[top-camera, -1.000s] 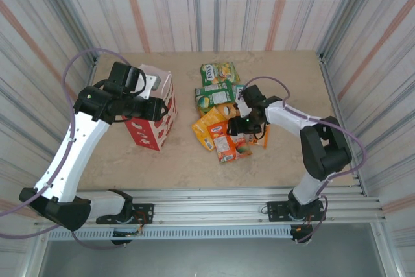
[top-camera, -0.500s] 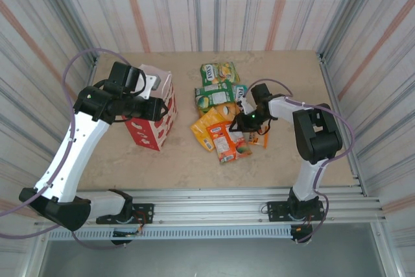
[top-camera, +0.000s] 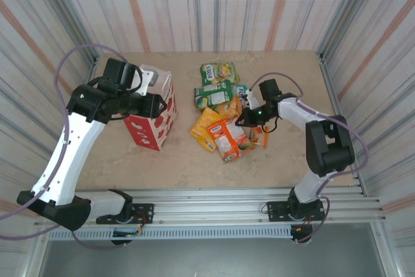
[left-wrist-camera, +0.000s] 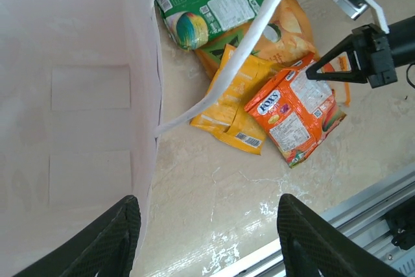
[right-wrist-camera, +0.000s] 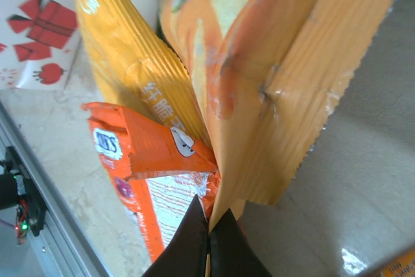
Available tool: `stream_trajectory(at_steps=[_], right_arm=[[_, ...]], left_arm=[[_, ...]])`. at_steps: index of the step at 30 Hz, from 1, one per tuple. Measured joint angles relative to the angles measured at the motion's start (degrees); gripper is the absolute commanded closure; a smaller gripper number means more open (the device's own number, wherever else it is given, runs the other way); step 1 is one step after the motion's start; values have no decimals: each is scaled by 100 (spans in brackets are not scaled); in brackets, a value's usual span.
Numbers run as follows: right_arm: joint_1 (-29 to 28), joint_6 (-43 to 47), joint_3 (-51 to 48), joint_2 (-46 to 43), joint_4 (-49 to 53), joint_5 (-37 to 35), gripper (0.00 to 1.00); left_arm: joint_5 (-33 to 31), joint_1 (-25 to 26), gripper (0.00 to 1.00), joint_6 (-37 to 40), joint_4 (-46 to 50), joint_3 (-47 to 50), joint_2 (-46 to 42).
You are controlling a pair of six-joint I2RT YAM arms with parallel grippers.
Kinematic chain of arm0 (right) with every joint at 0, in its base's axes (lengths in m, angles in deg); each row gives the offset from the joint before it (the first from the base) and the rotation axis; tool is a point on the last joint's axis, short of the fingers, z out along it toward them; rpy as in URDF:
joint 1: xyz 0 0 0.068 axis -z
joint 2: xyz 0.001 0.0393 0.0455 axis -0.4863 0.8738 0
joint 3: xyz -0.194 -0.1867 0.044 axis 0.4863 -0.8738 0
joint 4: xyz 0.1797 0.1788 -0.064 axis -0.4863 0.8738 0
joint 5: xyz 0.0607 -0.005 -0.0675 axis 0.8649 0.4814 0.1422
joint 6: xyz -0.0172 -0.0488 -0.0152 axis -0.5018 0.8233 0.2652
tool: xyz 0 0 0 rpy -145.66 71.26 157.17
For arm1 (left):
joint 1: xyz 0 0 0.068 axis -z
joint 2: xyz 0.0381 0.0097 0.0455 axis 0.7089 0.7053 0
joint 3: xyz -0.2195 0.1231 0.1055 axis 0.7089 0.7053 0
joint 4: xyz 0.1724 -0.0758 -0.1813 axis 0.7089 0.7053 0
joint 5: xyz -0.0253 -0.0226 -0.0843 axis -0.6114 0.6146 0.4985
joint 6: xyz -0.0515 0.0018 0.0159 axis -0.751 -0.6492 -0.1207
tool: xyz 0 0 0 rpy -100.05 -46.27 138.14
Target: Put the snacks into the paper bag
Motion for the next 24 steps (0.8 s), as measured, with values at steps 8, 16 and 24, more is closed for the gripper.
stream_trajectory(at_steps=[8, 16, 24], right_arm=[[22, -11, -22, -728, 195, -341, 73], [125, 2, -17, -634, 660, -761, 49], [378, 238, -24, -448, 1370, -763, 49]], left_arm=[[7, 0, 39, 66, 116, -210, 0], [68, 0, 40, 101, 114, -214, 0], [133, 0, 40, 138, 109, -184, 0]])
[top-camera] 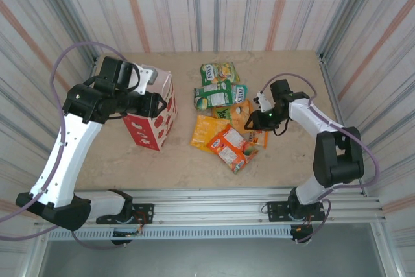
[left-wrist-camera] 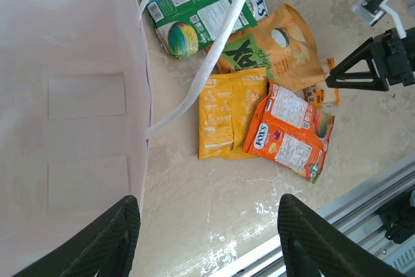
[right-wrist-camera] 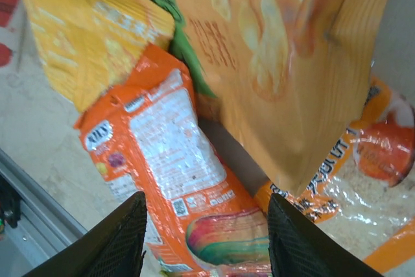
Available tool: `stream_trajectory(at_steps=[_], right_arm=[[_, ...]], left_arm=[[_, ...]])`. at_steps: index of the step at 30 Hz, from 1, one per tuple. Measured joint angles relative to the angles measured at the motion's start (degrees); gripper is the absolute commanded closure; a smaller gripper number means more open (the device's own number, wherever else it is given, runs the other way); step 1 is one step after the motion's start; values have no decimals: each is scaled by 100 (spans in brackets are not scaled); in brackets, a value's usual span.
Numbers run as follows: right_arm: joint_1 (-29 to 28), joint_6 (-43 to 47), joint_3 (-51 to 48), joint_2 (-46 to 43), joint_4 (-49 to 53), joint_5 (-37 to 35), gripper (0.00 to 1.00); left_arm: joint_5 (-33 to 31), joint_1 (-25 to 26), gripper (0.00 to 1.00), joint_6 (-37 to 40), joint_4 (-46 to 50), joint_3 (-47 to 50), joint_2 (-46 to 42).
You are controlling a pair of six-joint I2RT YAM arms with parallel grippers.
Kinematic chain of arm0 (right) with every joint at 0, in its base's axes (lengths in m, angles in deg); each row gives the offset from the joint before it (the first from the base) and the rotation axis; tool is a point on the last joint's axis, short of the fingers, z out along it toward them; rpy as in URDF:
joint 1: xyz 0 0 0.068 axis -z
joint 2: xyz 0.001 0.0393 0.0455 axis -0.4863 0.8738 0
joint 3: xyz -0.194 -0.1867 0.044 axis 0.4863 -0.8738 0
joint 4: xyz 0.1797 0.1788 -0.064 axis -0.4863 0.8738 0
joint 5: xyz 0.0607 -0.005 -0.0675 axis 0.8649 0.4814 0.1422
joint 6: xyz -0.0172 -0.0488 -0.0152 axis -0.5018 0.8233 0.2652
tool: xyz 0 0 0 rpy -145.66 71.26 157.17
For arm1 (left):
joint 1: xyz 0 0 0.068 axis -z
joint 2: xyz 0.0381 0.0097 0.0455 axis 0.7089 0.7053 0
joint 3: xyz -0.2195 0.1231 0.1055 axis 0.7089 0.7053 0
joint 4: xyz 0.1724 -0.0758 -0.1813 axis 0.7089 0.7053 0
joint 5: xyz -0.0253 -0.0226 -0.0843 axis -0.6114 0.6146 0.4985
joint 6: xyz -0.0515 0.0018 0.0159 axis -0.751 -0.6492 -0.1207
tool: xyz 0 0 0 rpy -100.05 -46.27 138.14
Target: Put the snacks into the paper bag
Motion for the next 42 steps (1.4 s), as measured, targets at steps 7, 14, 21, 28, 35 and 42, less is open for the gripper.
stream_trajectory(at_steps=[7, 14, 21, 28, 35, 42], right_arm=[[-96, -131, -267, 35, 103, -2, 51], [-238, -435, -608, -905, 208, -304, 50], [-584, -426, -337, -872, 50, 55, 47], [-815, -275, 446, 605, -125, 144, 44], [-841, -46, 796, 1449, -267, 138, 40], [-839, 236, 863, 1843, -319, 358, 59]], left_arm=[[44, 0, 40, 13, -4, 96, 2], [74, 0, 40, 13, -22, 170, 2], [85, 0, 40, 13, -37, 238, 2], [116, 0, 40, 13, -44, 321, 0], [131, 0, 40, 13, -48, 345, 0], [164, 0, 40, 15, -151, 374, 0]])
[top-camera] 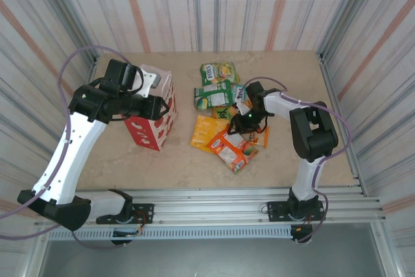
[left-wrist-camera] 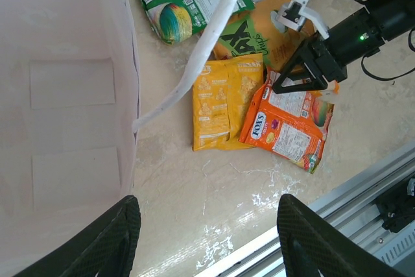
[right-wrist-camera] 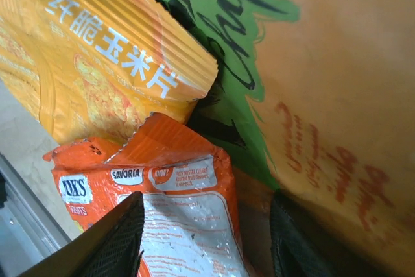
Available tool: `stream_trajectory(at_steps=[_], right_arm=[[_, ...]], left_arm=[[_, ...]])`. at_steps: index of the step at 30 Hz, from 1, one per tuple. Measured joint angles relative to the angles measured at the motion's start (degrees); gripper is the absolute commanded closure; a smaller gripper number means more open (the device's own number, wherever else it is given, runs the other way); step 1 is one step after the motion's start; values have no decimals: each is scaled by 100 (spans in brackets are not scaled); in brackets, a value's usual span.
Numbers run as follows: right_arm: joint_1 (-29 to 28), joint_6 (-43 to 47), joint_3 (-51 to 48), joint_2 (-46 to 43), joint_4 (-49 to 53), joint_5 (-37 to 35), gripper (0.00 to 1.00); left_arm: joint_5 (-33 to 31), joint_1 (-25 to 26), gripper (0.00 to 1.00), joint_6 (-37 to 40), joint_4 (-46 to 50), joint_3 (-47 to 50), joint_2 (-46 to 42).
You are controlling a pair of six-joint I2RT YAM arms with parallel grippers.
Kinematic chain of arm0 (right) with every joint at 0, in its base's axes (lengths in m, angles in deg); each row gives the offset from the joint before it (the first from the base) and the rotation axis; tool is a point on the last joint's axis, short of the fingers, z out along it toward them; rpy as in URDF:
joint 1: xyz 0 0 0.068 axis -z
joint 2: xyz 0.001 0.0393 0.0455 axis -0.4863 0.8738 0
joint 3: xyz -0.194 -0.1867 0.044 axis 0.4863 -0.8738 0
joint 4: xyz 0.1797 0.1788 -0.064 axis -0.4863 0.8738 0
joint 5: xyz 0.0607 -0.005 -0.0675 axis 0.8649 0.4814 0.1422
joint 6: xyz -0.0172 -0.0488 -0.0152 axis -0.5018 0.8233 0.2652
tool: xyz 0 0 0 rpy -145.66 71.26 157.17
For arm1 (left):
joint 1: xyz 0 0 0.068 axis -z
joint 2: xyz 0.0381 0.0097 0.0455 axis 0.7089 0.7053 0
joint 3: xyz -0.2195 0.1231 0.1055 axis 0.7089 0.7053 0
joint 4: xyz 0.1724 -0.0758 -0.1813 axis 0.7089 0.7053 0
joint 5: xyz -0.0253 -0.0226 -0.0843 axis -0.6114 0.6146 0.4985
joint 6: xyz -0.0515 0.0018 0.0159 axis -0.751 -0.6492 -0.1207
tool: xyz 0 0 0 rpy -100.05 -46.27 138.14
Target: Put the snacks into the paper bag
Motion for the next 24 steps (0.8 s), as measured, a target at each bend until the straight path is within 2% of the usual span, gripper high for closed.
stream_trajectory(at_steps=[4, 7, 10, 17, 24], right_arm=[[7, 92, -24, 46, -107, 153, 86], [70, 118, -109, 22, -192, 289, 96], [170, 109, -334, -249, -275, 337, 100], [267, 105, -542, -1648, -328, 293, 100], [203, 61, -516, -2776, -363, 186, 100]], left_arm=[[9, 0, 40, 0, -17, 11, 0], [13, 0, 40, 0, -17, 11, 0], [33, 0, 40, 0, -17, -9, 0], [238, -2, 40, 31, -17, -293, 2], [723, 0, 40, 291, -15, -686, 4]])
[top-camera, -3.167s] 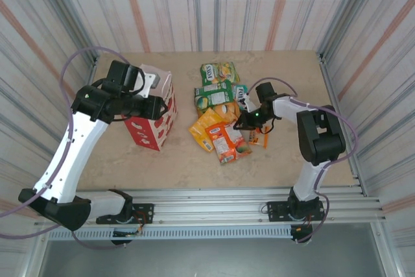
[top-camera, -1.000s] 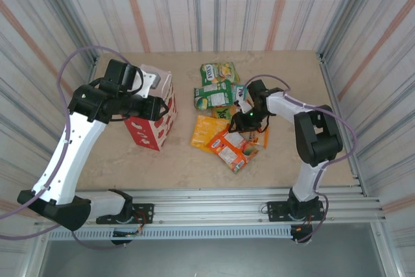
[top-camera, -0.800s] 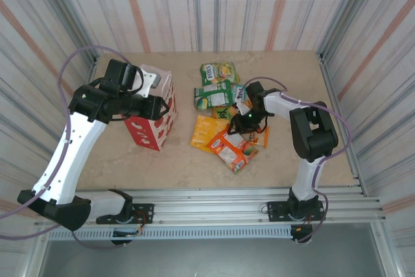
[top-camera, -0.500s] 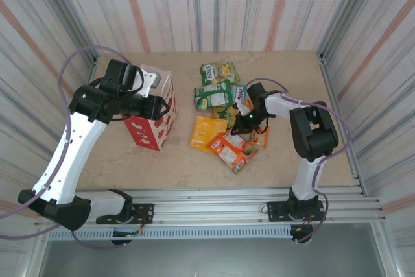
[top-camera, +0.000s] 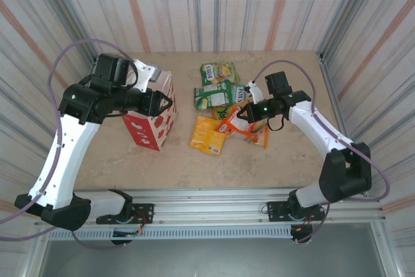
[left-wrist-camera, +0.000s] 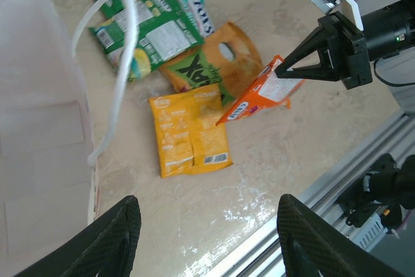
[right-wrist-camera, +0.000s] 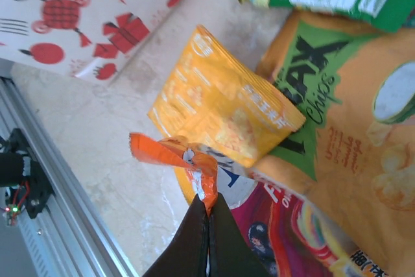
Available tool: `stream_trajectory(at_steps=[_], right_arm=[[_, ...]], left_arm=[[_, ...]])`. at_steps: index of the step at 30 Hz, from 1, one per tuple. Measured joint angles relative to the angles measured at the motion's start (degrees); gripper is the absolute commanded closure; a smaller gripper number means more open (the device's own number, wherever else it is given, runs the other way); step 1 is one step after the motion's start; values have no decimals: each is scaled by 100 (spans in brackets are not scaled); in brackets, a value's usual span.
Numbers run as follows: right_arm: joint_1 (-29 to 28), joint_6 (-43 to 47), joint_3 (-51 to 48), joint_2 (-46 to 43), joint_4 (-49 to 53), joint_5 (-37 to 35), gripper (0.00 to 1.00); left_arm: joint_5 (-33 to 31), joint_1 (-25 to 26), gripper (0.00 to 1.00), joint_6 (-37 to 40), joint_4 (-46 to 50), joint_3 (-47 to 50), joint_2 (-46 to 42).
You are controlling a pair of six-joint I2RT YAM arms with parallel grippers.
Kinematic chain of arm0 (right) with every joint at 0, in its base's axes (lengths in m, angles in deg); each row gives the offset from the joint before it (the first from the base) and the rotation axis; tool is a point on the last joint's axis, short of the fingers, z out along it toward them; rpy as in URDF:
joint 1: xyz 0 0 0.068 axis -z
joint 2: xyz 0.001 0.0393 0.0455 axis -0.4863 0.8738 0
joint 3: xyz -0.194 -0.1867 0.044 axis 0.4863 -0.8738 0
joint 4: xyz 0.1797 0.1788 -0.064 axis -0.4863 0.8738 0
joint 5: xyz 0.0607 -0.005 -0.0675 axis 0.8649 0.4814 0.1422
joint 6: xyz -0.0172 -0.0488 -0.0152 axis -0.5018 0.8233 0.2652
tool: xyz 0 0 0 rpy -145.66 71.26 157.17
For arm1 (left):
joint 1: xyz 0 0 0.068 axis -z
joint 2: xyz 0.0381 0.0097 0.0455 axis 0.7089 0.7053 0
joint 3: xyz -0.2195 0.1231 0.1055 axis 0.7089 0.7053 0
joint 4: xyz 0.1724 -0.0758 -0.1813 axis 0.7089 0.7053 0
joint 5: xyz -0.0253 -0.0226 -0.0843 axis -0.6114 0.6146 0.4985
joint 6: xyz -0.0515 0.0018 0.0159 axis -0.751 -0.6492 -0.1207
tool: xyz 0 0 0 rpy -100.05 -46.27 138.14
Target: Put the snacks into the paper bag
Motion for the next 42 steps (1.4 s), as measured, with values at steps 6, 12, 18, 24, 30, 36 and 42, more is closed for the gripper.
stream_trajectory(at_steps=[6, 12, 18, 24, 30, 36, 42], right_arm=[[-302, 2, 409, -481, 33, -131, 100], [-686, 4, 1071, -673, 138, -125, 100], [-1091, 7, 1484, -684, 164, -105, 100], [-1375, 2, 1766, -671, 162, 66, 100], [-1517, -7, 1928, -603, 26, 444, 100], [-1637, -146, 1958, -535, -92, 741, 100], [-1674, -302, 1974, -511, -308, 933, 100]], left_arm=[[450, 52, 39, 321, 37, -326, 118], [745, 385, 36, 776, 208, -634, 317], [962, 817, 34, 1239, 374, -890, 570], [1082, 1084, 34, 1628, 509, -935, 831], [1062, 1119, 34, 1888, 533, -935, 1019], [1060, 1158, 35, 2090, 474, -935, 1215], [1058, 1266, 72, 2262, 450, -935, 1405]])
